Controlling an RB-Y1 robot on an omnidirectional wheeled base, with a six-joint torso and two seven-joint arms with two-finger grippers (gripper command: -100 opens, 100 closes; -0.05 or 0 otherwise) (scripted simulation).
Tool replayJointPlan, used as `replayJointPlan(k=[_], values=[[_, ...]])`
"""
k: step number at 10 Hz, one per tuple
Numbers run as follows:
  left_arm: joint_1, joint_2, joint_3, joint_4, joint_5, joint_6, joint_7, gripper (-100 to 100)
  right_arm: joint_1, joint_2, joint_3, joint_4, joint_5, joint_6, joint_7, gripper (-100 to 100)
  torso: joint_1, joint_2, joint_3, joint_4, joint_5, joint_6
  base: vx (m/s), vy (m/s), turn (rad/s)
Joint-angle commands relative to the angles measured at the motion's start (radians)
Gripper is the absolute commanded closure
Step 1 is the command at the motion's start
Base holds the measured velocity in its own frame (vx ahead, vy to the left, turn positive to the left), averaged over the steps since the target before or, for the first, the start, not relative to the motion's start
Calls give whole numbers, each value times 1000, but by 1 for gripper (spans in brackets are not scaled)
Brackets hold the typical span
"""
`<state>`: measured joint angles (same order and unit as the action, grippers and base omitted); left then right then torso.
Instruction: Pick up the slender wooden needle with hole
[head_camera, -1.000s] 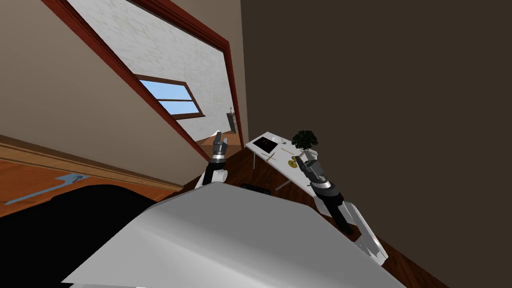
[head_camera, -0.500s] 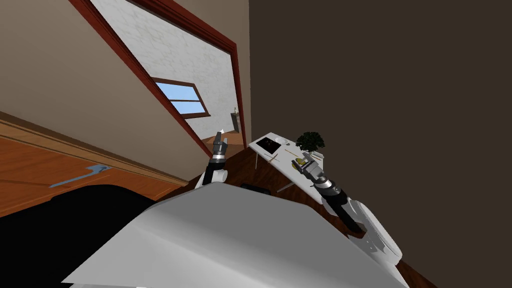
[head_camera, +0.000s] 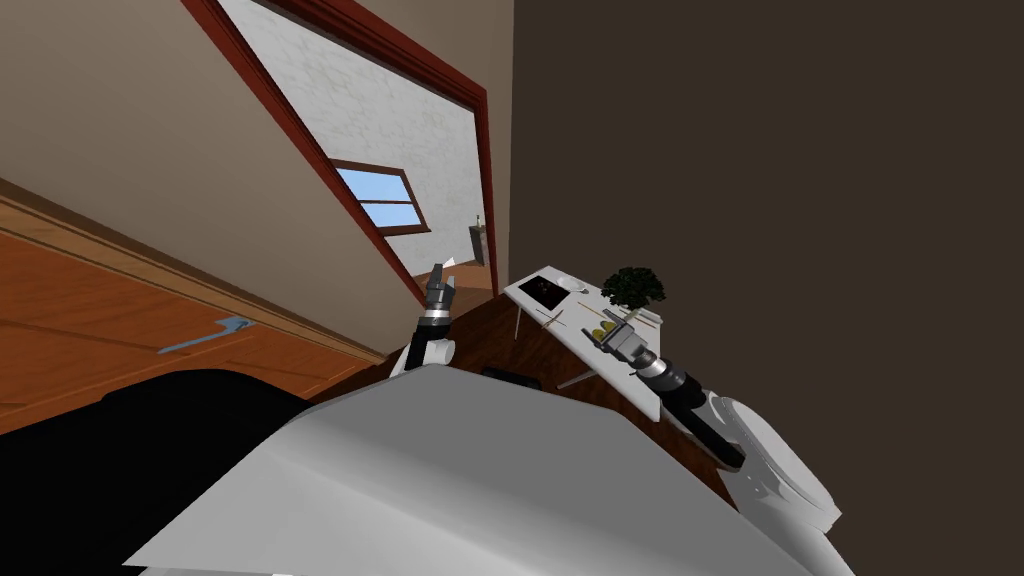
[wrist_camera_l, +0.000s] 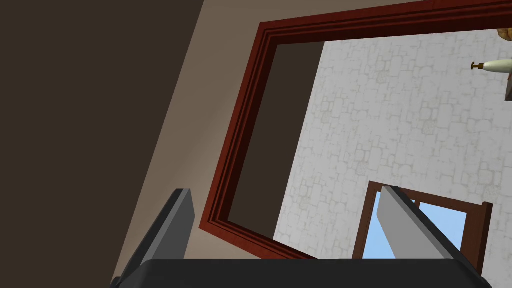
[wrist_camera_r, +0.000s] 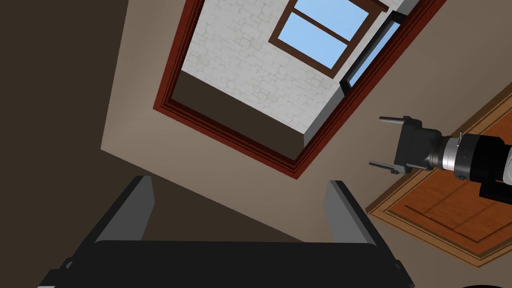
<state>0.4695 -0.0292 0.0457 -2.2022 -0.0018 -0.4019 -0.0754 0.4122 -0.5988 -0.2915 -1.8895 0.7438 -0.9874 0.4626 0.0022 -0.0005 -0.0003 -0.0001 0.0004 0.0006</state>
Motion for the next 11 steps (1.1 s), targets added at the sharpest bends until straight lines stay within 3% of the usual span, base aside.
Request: replayJointPlan(k=[1,2,5,7,8,11], values=[[0,0,0,0,0,0,0,0,-20,-48,-20,40,50,-31,32,-100,0,0,0,0,0,0,2,43,132],[0,0,0,0,0,0,0,0,-20,-48,-20,40,76,-31,32,-100,0,0,0,0,0,-1,-1,35,85],[0,0,0,0,0,0,0,0,-55,-124,-48,114,171,-88,96,-100,1,0,0,0,0,0,5,55,117],[0,0,0,0,0,0,0,0,-55,-124,-48,121,214,-88,96,-100,1,-1,0,0,0,0,7,30,36],[0,0,0,0,0,0,0,0,-73,-160,-59,163,253,-115,128,-100,-1,0,0,0,0,0,0,49,143],[0,0,0,0,0,0,0,0,-91,-194,-68,205,341,-141,161,-100,2,0,0,0,0,0,9,62,94]])
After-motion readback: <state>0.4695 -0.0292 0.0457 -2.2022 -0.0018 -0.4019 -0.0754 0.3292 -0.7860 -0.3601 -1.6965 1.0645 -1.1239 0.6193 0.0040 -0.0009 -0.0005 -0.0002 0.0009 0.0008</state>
